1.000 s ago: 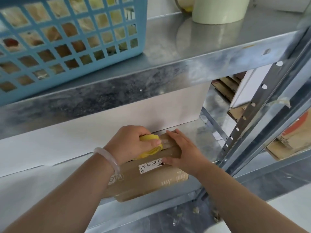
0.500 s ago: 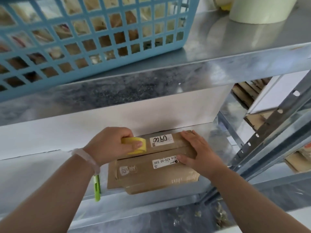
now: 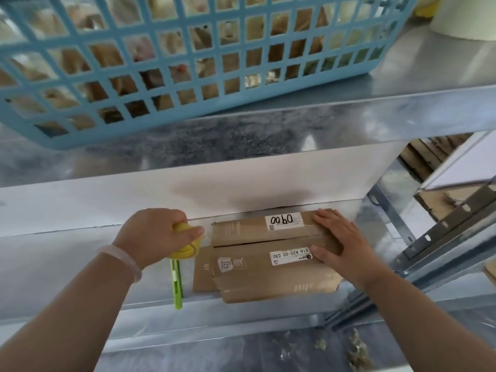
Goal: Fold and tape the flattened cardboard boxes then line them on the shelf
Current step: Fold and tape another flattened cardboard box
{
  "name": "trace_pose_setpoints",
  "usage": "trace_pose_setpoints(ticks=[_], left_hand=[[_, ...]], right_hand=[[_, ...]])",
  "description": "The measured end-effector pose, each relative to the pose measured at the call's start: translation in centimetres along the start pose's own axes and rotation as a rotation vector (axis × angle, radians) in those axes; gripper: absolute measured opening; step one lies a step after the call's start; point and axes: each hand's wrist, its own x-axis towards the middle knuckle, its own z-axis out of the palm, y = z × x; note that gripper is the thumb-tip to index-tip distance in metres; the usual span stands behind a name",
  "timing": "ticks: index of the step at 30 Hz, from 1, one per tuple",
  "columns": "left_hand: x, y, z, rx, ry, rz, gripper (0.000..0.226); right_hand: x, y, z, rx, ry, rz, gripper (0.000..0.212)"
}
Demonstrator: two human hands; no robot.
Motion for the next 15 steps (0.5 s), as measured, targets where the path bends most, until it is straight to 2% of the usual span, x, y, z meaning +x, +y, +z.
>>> trace_pose_setpoints(ticks=[5,8,13,15], left_hand=[[0.2,-1.1,2.3,0.041,-0.043,0.021,0.050],[0.3,-1.3,3.0,0.058,-0.012,0.037,0.052],[0.0,-1.8,3.8,0.065,0.025,0.111,0.058],[0.0,-2.0,4.1,0.080,0.032,0.138,0.062]], right_hand=[[0.0,-0.4,-0.3,-0.069,-0.033,0.025,0.080],[0.0,-1.2,-1.0,-0.129,-0.070,0.057,0.077],[0.9,-4.1,-2.1,-0.346,-0.202,0.116,0.099],[1.2,-5.3,-2.2,-0.341,-0.242,0.086,0.098]])
